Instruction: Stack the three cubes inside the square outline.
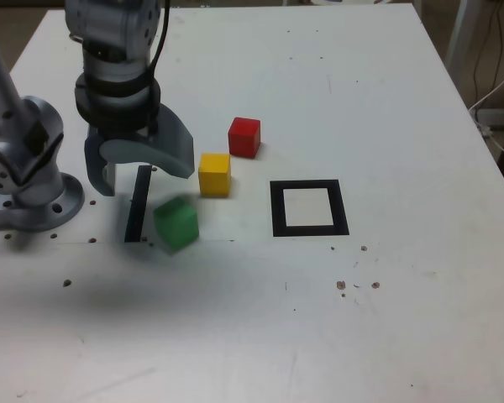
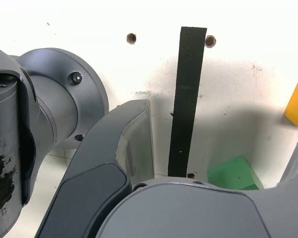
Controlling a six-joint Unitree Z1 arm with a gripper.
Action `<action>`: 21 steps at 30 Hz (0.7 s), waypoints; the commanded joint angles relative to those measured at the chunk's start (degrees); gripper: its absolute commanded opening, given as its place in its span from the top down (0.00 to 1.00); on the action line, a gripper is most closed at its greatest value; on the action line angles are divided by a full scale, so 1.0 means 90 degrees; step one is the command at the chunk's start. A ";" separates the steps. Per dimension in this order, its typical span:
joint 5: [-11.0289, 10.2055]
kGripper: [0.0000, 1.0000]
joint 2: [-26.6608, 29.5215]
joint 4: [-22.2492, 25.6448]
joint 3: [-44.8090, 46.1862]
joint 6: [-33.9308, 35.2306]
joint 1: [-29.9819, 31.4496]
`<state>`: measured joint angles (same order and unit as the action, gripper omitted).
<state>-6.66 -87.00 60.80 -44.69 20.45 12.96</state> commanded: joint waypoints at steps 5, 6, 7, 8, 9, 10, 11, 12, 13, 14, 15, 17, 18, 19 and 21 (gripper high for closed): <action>-0.0025 0.01 0.0011 -0.0007 -0.0029 0.0009 -0.0014; -0.0035 0.01 0.0008 -0.0007 -0.0034 0.0006 -0.0014; -0.0045 0.01 0.0005 -0.0007 -0.0039 0.0000 -0.0014; -0.0055 0.01 0.0003 -0.0007 -0.0045 -0.0009 -0.0014; -0.0065 0.01 0.0001 -0.0007 -0.0051 -0.0019 -0.0014; -0.0074 0.01 0.0001 -0.0007 -0.0060 -0.0034 -0.0014; -0.0080 0.01 0.0002 -0.0007 -0.0068 -0.0050 -0.0014; -0.0086 0.01 0.0005 -0.0007 -0.0075 -0.0068 -0.0014; -0.0092 0.01 0.0008 -0.0007 -0.0084 -0.0091 -0.0016; -0.0103 0.01 0.0010 -0.0007 -0.0100 -0.0131 -0.0025; -0.0114 0.01 0.0011 -0.0006 -0.0116 -0.0172 -0.0035; -0.0135 0.01 -0.0002 0.0000 -0.0150 -0.0282 -0.0081; -0.0146 0.01 -0.0017 0.0003 -0.0173 -0.0360 -0.0122; -0.0158 0.01 -0.0039 0.0011 -0.0205 -0.0455 -0.0178; -0.0191 0.01 -0.0097 0.0031 -0.0291 -0.0688 -0.0337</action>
<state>-8.15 -87.23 60.89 -46.73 15.01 10.64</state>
